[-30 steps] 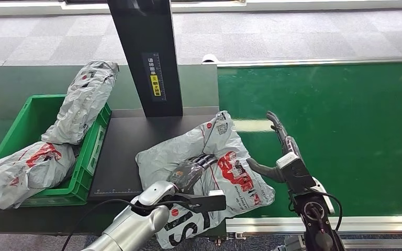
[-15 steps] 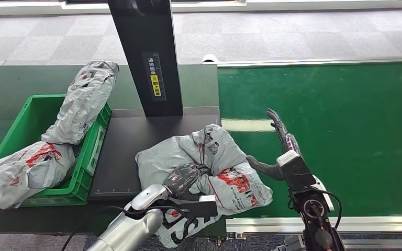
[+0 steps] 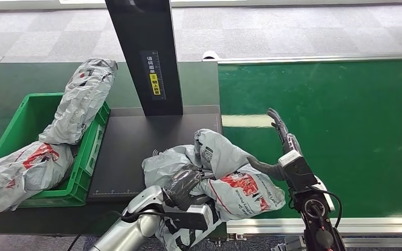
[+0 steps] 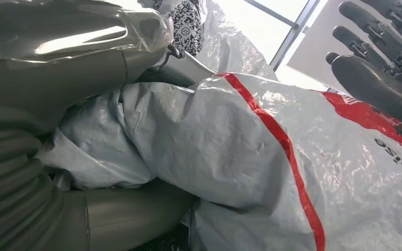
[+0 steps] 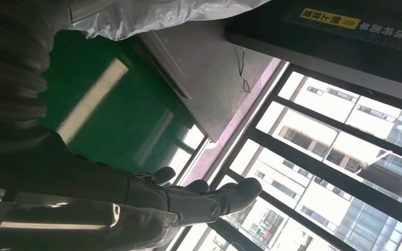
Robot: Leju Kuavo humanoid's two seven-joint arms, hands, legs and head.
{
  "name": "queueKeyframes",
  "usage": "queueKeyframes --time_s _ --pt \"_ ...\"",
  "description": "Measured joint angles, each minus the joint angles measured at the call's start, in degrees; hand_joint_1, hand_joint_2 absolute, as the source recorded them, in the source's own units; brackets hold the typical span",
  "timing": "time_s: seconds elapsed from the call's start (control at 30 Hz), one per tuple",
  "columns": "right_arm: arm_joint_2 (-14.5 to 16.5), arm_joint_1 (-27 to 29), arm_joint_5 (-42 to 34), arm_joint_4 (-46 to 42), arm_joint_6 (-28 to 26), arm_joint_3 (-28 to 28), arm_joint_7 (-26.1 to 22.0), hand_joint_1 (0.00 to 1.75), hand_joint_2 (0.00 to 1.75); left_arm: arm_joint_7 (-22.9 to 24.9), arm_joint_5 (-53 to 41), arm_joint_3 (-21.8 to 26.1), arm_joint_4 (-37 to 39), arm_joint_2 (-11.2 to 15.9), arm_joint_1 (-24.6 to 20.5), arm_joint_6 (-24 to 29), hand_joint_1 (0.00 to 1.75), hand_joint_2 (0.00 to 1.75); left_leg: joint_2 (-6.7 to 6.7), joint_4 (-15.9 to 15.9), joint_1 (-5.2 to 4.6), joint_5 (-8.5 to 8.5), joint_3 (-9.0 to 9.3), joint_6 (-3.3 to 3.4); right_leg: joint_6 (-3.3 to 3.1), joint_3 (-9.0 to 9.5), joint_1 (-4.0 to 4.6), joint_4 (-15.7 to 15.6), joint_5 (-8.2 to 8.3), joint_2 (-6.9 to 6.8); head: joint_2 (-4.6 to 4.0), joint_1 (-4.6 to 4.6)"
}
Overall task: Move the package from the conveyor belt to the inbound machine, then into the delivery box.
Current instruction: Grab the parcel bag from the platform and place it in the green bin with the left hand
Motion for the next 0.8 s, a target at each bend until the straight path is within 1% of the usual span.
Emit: queueKeyframes --time_s 0.13,0.2,0.3,0.37,0.53,0.6,0.8 --pt "-0.14 0.05 -0.07 0.00 -0.07 0.00 -0.09 0.00 1.75 -1.74 1.82 -0.03 -1.02 0.14 0.41 0.54 1.75 1.75 0.00 0.00 0.00 0.00 -0.03 0.00 0.00 -0.04 0.00 0.00 0.00 0.00 0.00 -0.01" --pt "-0.27 0.12 -0.28 -0.01 -0.16 0.00 -0.17 0.00 1.75 -3.14 4.21 -0.11 -2.08 0.22 0.72 1.32 1.75 1.75 0.01 0.00 0.00 0.00 -0.03 0.00 0.00 -0.05 0.00 0.00 0.00 0.00 0.00 -0.01" --pt "-0.54 0.35 -0.74 -0.02 -0.32 0.00 -0.35 0.00 1.75 -3.89 8.75 -0.90 -4.38 0.66 1.03 3.62 1.75 1.75 0.01 0.00 0.00 0.00 -0.04 0.00 0.00 -0.06 0.00 0.00 0.00 0.00 0.00 -0.01" --pt "-0.71 0.59 -0.96 -0.06 -0.44 0.00 -0.43 0.00 1.75 -3.96 9.86 -1.48 -5.56 0.93 1.10 6.82 1.75 1.75 0.01 0.00 0.00 0.00 -0.05 0.00 0.00 -0.06 0.00 0.00 0.00 0.00 0.00 0.00" --pt "-0.91 1.11 -1.32 -0.20 -0.65 0.00 -0.56 0.00 1.75 -3.98 10.00 -1.72 -7.43 1.01 1.17 17.74 1.75 1.75 0.02 0.00 0.00 0.00 -0.05 0.00 0.00 -0.07 0.00 0.00 0.00 0.00 0.00 -0.01" --pt "-0.93 1.18 -1.54 -0.26 -0.78 0.00 -0.59 0.00 1.75 -3.99 11.28 -1.72 -8.18 1.00 1.18 21.29 1.75 1.75 0.02 0.00 0.00 0.00 -0.05 0.00 0.00 -0.08 0.00 0.00 0.00 0.00 0.00 -0.01" --pt "-0.95 1.18 -1.89 -0.26 -1.22 0.00 -0.62 0.00 1.75 -3.99 17.26 -1.73 -10.56 1.01 1.23 26.72 1.75 1.75 0.02 0.00 0.00 0.00 -0.06 0.00 0.00 -0.07 0.00 0.00 0.00 0.00 0.00 0.00"
